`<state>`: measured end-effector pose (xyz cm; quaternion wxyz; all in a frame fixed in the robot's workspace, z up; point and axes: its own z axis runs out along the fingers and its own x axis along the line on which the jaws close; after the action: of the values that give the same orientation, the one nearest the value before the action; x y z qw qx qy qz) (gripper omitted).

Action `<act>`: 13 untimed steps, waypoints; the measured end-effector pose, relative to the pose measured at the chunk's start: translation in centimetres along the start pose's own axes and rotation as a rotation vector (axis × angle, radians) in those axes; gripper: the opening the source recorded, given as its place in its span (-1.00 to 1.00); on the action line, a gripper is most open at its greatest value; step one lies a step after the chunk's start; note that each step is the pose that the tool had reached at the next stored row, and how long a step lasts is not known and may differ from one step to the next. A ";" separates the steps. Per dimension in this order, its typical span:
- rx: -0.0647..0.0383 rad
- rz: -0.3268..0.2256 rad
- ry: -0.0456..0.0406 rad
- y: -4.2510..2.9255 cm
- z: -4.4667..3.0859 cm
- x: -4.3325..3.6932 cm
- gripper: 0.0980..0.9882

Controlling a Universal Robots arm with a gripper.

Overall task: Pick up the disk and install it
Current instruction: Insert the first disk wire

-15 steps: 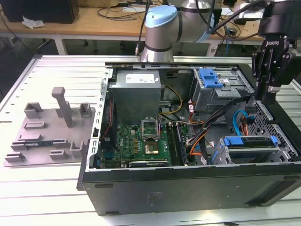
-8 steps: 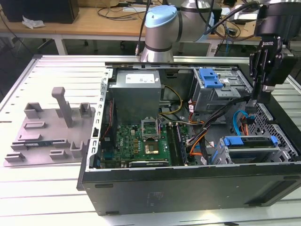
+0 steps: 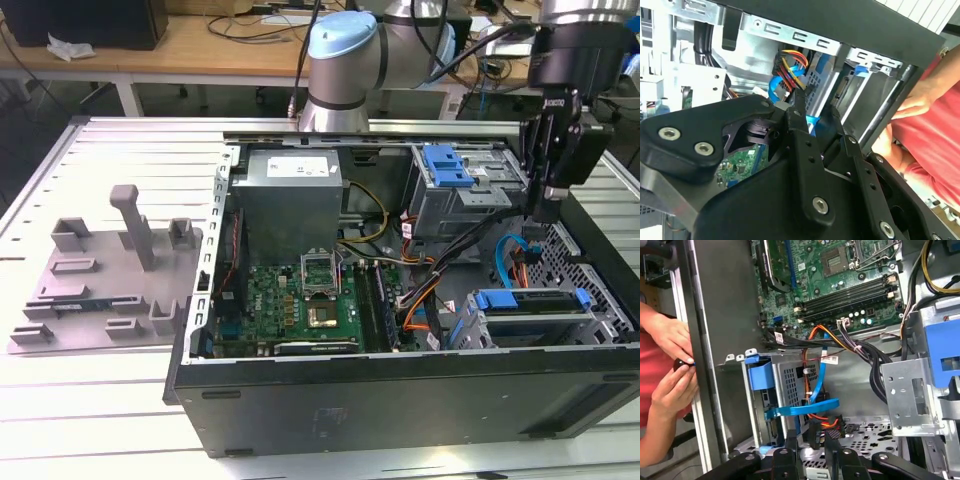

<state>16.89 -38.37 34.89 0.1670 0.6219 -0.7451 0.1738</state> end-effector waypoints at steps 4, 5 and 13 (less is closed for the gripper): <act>0.000 0.000 0.0000 0.03 0.64 -0.33 -0.43; 0.000 0.000 0.0001 0.04 0.76 -0.41 -0.43; 0.035 0.017 0.0223 0.13 1.00 -0.85 -0.43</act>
<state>16.88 -38.08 33.60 0.1630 0.6163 -0.7453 0.1950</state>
